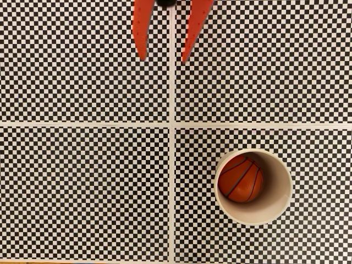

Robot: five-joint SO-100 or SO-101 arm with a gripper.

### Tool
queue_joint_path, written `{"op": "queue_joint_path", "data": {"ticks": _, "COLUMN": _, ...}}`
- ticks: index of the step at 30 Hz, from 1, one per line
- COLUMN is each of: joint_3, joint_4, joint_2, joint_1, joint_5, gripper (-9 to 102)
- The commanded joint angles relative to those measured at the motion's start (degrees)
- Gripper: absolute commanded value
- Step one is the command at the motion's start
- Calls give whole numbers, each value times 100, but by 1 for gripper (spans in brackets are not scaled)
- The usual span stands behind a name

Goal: Grasp basketball and place into cup.

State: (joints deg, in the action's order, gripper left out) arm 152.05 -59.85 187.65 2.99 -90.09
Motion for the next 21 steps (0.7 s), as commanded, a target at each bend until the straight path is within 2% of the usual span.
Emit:
{"op": "queue_joint_path", "data": {"ticks": 1, "joint_3": 360, "joint_4": 721, "joint_2": 88, "joint_1": 26, "joint_5": 0, "gripper": 16}}
{"op": "queue_joint_path", "data": {"ticks": 10, "joint_3": 1775, "joint_4": 2698, "joint_2": 79, "joint_1": 9, "joint_5": -167, "gripper": 16}}
{"op": "queue_joint_path", "data": {"ticks": 21, "joint_3": 2821, "joint_4": 3542, "joint_2": 88, "joint_1": -193, "joint_5": -246, "gripper": 20}}
